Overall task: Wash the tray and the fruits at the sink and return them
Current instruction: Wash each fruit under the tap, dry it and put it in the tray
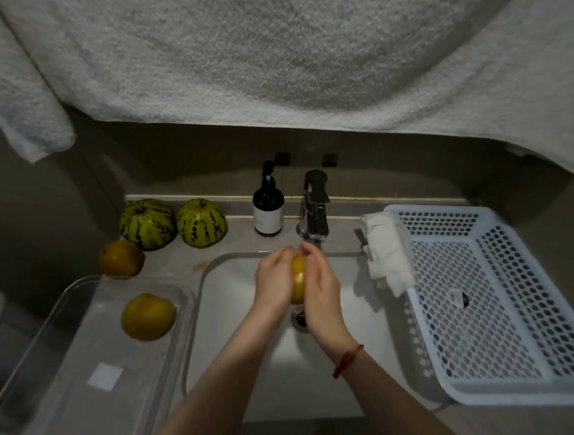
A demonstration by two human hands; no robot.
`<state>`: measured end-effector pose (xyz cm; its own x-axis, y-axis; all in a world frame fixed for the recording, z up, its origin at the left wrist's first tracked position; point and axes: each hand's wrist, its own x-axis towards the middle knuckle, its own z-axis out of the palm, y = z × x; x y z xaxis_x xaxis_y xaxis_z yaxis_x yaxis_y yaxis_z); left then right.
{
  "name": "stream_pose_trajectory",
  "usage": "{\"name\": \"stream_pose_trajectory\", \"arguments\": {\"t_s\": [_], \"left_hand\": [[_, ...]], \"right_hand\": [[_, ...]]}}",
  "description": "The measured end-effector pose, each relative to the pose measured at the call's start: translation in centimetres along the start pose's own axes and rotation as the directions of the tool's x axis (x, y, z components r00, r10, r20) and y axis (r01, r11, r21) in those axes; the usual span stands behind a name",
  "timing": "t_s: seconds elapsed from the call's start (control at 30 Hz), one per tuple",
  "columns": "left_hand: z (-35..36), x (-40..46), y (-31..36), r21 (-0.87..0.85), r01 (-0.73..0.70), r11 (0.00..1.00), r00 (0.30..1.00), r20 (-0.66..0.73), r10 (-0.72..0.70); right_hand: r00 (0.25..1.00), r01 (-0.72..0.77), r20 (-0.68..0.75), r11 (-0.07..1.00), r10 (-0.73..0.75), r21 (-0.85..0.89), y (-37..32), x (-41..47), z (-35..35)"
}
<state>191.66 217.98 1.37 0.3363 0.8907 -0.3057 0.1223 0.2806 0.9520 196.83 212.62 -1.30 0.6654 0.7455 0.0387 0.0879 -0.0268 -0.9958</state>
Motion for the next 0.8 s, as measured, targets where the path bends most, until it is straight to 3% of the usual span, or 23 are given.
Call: {"name": "stream_pose_trajectory", "arguments": {"t_s": [0.03, 0.07, 0.1, 0.13, 0.17, 0.2, 0.23, 0.27, 0.3, 0.33, 0.4, 0.43, 0.5, 0.57, 0.63, 0.67, 0.73, 0.8], "left_hand": [[0.1, -0.1, -0.7, 0.142, -0.222, 0.965, 0.975, 0.02, 0.221], [0.1, -0.2, -1.1, 0.241, -0.387, 0.89, 0.922, 0.086, 0.378], [0.0, -0.3, -1.2, 0.284, -0.477, 0.832, 0.879, 0.151, 0.452], [-0.1, -0.2, -1.2, 0.277, -0.517, 0.81, 0.856, 0.175, 0.486], [0.0, 0.0, -1.0, 0.243, -0.508, 0.827, 0.862, 0.157, 0.483], [0.1, 0.1, -0.8, 0.172, -0.442, 0.881, 0.897, 0.096, 0.431], [0.2, 0.3, -0.3, 0.061, -0.303, 0.951, 0.953, 0.035, 0.301], [0.3, 0.5, 0.2, -0.104, -0.102, 0.989, 0.994, 0.022, 0.105], [0.2, 0.9, 0.5, -0.28, 0.146, 0.949, 0.987, 0.101, -0.122], [0.0, 1.0, 0.7, -0.39, 0.378, 0.839, 0.922, 0.238, -0.305], [-0.8, 0.8, 0.9, -0.39, 0.626, 0.675, 0.768, 0.458, -0.448], [-1.1, 0.8, 0.7, -0.364, 0.655, 0.662, 0.738, 0.497, -0.457], [-1.0, 0.7, 0.6, -0.32, 0.61, 0.724, 0.766, 0.47, -0.438], [-0.7, 0.3, 0.5, -0.327, 0.513, 0.794, 0.833, 0.414, -0.367], [-0.2, -0.2, 0.1, -0.34, 0.444, 0.829, 0.856, 0.435, -0.28], [0.1, -0.5, -0.1, -0.346, 0.427, 0.836, 0.856, 0.452, -0.25], [0.6, -1.2, -0.3, -0.364, 0.407, 0.838, 0.865, 0.448, -0.225], [0.9, -1.2, -0.3, -0.382, 0.363, 0.85, 0.9, 0.381, -0.213]], "right_hand": [[0.952, -0.282, -0.044, 0.925, 0.303, 0.255, -0.2, 0.9, 0.1], [0.828, -0.517, 0.065, 0.714, 0.557, 0.472, -0.6, 1.8, 0.0], [0.718, -0.645, 0.174, 0.548, 0.674, 0.533, -1.0, 2.3, -0.2], [0.67, -0.693, 0.219, 0.491, 0.71, 0.528, -1.5, 2.3, -0.2], [0.705, -0.668, 0.195, 0.548, 0.681, 0.503, -1.9, 2.3, -0.1], [0.807, -0.567, 0.109, 0.71, 0.58, 0.418, -2.1, 2.0, 0.2], [0.927, -0.372, 0.027, 0.904, 0.375, 0.21, -2.1, 1.1, 0.5], [0.996, -0.093, 0.014, 0.995, 0.093, -0.031, -1.8, 0.1, 0.6], [0.991, 0.126, 0.069, 0.978, -0.116, -0.166, -1.3, -0.6, 0.5], [0.967, 0.244, 0.129, 0.949, -0.221, -0.201, -1.0, -1.1, 0.0], [0.916, 0.383, 0.225, 0.893, -0.333, -0.236, 0.1, -1.0, -1.8], [0.9, 0.414, 0.259, 0.872, -0.35, -0.262, 0.6, -0.9, -2.6], [0.925, 0.347, 0.247, 0.906, -0.289, -0.241, 1.2, -0.7, -3.2], [0.992, 0.094, 0.099, 0.988, -0.082, -0.124, 1.2, -0.5, -2.9], [0.991, -0.13, -0.008, 0.99, 0.13, -0.049, 1.2, 0.2, -2.4], [0.984, -0.174, -0.04, 0.984, 0.172, -0.039, 1.0, 0.4, -2.3], [0.994, -0.099, -0.055, 0.99, 0.094, -0.099, 0.6, 0.1, -1.8], [0.999, 0.043, 0.017, 0.986, -0.041, -0.161, 0.8, -0.5, -1.4]]}}
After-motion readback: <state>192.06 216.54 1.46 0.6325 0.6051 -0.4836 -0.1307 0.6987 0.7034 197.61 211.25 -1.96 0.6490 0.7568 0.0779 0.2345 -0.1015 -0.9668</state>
